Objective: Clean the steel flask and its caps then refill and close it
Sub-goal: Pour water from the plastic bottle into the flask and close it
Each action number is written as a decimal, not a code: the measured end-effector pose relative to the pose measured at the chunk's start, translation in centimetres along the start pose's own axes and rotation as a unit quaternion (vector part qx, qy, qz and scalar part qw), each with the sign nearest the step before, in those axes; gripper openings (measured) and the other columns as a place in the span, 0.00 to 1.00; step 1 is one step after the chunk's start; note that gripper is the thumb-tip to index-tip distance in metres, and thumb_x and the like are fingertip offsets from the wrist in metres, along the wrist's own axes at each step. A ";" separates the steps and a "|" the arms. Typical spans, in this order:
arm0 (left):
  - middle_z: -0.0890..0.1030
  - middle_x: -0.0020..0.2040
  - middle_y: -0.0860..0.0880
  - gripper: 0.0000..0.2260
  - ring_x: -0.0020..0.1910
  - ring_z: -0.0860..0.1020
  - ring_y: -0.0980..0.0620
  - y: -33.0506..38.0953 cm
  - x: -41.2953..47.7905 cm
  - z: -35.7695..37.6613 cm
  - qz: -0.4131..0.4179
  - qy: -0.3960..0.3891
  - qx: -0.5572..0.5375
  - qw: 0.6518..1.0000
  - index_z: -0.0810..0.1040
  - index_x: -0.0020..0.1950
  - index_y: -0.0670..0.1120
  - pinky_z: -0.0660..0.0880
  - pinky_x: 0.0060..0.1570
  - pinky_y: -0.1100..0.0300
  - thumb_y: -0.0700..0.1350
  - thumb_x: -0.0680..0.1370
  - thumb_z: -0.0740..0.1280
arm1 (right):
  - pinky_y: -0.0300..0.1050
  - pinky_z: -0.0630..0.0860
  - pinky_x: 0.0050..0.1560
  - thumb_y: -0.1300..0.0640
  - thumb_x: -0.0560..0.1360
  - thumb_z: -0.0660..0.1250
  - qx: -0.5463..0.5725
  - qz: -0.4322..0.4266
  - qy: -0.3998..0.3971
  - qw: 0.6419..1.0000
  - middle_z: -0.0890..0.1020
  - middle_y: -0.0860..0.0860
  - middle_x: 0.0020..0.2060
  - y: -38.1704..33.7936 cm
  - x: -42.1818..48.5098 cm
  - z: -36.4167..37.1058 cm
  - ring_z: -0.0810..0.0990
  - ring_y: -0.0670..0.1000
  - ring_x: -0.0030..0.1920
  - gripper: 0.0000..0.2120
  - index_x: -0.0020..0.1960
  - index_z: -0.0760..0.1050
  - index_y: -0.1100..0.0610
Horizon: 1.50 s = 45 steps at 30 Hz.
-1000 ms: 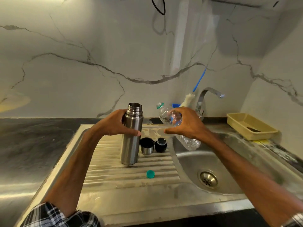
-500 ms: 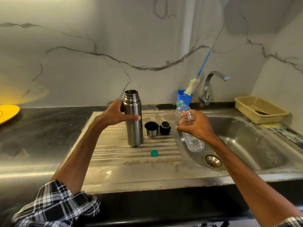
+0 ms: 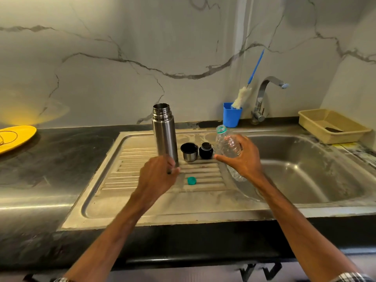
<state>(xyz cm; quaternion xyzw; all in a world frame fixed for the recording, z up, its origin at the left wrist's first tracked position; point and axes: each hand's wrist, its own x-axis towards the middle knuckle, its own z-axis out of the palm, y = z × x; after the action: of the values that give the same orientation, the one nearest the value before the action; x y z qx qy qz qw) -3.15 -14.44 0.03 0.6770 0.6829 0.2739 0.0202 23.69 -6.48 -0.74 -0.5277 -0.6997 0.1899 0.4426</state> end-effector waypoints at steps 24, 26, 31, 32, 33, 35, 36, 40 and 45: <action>0.86 0.47 0.53 0.10 0.47 0.85 0.60 8.9 6.4 1.0 0.073 0.031 -0.381 0.921 0.84 0.51 0.45 0.81 0.48 0.65 0.42 0.72 0.79 | 0.29 0.73 0.51 0.43 0.65 0.81 -0.015 -0.036 0.034 0.999 0.81 0.45 0.59 0.5 -0.5 0.0 0.79 0.42 0.55 0.35 0.67 0.73 0.52; 0.87 0.48 0.51 0.10 0.48 0.86 0.56 10.6 7.2 0.6 0.059 0.043 -0.454 0.888 0.84 0.51 0.43 0.83 0.49 0.60 0.42 0.73 0.79 | 0.26 0.73 0.49 0.43 0.65 0.81 -0.005 -0.032 0.046 0.998 0.82 0.44 0.57 0.3 -0.6 -0.3 0.80 0.40 0.53 0.34 0.66 0.74 0.51; 0.87 0.47 0.47 0.12 0.48 0.86 0.51 12.6 8.0 1.9 0.031 0.080 -0.544 0.835 0.83 0.52 0.40 0.83 0.52 0.55 0.42 0.72 0.79 | 0.37 0.80 0.52 0.40 0.65 0.80 0.011 -0.029 0.086 0.996 0.84 0.43 0.52 0.4 -0.7 -1.2 0.82 0.40 0.50 0.32 0.64 0.76 0.50; 0.87 0.47 0.46 0.12 0.48 0.86 0.49 12.7 8.2 2.2 0.019 0.087 -0.563 0.822 0.83 0.52 0.40 0.83 0.52 0.53 0.42 0.73 0.79 | 0.37 0.80 0.52 0.41 0.65 0.80 0.014 -0.031 0.083 0.996 0.84 0.42 0.52 0.3 -0.7 -1.2 0.82 0.39 0.50 0.31 0.63 0.76 0.49; 0.87 0.47 0.46 0.12 0.49 0.86 0.48 12.7 8.4 2.4 0.010 0.090 -0.577 0.812 0.83 0.52 0.40 0.83 0.53 0.51 0.42 0.73 0.79 | 0.36 0.80 0.52 0.41 0.65 0.81 0.016 -0.033 0.078 0.996 0.84 0.42 0.52 0.3 -0.7 -1.2 0.82 0.39 0.50 0.30 0.63 0.76 0.48; 0.87 0.48 0.45 0.12 0.50 0.86 0.47 12.8 8.6 2.9 0.002 0.075 -0.592 0.803 0.83 0.53 0.39 0.83 0.53 0.52 0.42 0.73 0.78 | 0.34 0.79 0.50 0.42 0.65 0.81 0.019 -0.032 0.066 0.997 0.83 0.41 0.51 0.2 -0.8 -1.1 0.82 0.39 0.50 0.28 0.61 0.76 0.46; 0.87 0.49 0.44 0.13 0.50 0.86 0.47 12.9 8.5 3.1 0.004 0.061 -0.599 0.799 0.83 0.54 0.38 0.83 0.53 0.54 0.41 0.73 0.78 | 0.33 0.78 0.49 0.42 0.65 0.81 0.022 -0.029 0.062 0.997 0.83 0.41 0.51 0.2 -0.8 -1.0 0.82 0.38 0.50 0.28 0.61 0.76 0.46; 0.86 0.52 0.43 0.16 0.52 0.85 0.46 12.9 8.4 4.1 0.019 0.032 -0.617 0.786 0.81 0.57 0.38 0.82 0.55 0.56 0.39 0.72 0.79 | 0.25 0.74 0.47 0.44 0.66 0.82 0.030 -0.025 0.083 0.996 0.83 0.40 0.50 0.5 -0.6 -1.2 0.81 0.36 0.49 0.30 0.63 0.77 0.50; 0.86 0.52 0.48 0.16 0.52 0.85 0.51 12.6 9.3 4.4 0.052 0.011 -0.553 0.832 0.83 0.59 0.43 0.82 0.55 0.56 0.42 0.73 0.78 | 0.26 0.74 0.46 0.44 0.65 0.82 0.008 -0.021 0.078 0.997 0.82 0.37 0.47 0.7 -0.5 -1.2 0.80 0.35 0.47 0.28 0.62 0.76 0.48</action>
<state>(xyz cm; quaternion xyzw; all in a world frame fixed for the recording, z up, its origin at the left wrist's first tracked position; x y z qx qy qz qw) 9.34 -5.06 4.58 0.5847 0.3814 0.6136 0.3691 25.09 -6.86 -0.85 -0.5228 -0.6722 0.1445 0.5040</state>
